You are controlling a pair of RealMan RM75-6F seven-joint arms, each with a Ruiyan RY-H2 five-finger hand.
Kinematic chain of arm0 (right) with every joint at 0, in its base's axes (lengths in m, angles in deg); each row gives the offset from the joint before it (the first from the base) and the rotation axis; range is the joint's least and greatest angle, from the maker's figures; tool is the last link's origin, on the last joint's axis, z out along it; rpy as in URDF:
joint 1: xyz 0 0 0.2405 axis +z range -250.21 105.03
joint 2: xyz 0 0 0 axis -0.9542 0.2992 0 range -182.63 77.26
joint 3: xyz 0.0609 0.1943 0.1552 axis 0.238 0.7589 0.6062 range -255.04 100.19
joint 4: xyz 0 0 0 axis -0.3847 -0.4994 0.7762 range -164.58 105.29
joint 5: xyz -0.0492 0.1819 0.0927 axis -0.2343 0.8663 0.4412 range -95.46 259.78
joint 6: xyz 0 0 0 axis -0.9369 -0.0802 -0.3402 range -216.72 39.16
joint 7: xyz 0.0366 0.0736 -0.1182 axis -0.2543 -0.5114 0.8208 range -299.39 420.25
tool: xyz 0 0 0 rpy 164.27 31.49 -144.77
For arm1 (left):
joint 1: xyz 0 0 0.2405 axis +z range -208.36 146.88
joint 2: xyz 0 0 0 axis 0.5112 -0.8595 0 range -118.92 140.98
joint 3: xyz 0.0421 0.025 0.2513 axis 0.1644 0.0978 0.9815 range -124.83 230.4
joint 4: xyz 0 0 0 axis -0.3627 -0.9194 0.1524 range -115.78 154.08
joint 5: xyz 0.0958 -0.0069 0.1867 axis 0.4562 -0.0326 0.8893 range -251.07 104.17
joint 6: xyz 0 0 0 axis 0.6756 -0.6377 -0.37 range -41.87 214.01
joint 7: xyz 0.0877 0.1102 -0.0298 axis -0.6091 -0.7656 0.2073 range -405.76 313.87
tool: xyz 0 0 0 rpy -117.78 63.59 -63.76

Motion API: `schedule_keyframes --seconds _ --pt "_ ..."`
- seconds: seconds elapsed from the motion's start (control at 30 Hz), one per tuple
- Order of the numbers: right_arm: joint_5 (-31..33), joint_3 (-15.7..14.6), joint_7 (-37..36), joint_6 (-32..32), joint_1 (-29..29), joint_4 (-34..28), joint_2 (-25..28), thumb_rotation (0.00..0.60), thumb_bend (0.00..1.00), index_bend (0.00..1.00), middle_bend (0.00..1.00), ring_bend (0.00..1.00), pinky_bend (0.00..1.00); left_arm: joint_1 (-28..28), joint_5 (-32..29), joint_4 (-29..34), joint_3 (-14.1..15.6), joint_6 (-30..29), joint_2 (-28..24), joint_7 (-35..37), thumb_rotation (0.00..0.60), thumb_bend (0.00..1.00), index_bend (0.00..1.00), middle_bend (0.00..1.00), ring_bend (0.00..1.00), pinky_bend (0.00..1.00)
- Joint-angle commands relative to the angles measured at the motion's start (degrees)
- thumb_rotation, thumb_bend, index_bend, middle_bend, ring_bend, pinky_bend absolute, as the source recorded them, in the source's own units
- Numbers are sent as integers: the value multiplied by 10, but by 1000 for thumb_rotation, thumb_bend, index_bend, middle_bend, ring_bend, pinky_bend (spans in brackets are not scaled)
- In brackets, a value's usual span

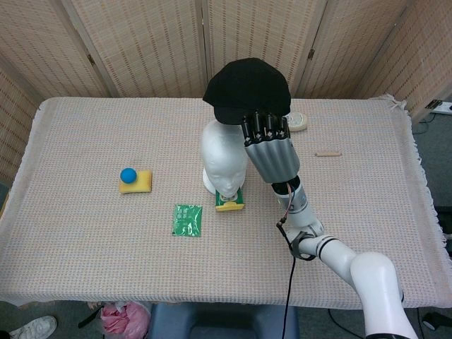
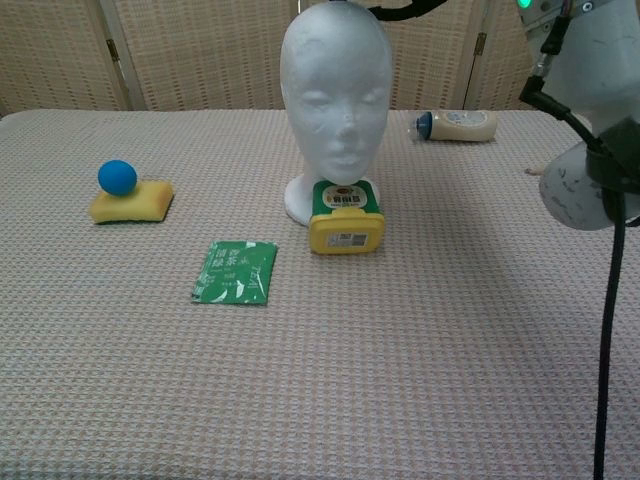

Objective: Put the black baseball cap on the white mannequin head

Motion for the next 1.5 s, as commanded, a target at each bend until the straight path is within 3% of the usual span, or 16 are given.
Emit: schedule_keyframes --seconds 0.03,0.4,1.5 --pt "11 5 -18 -9 23 28 -28 600 581 810 769 705 883 1 1 -1 0 -1 -1 4 600 225 0 0 0 124" --pt "15 -19 -65 8 25 64 -81 600 581 810 769 705 883 9 10 0 4 -15 -4 9 600 225 0 0 0 124" --pt "-62 -148 -78 78 -84 52 -102 600 581 810 768 705 883 5 -6 7 3 3 -2 -16 600 225 0 0 0 124"
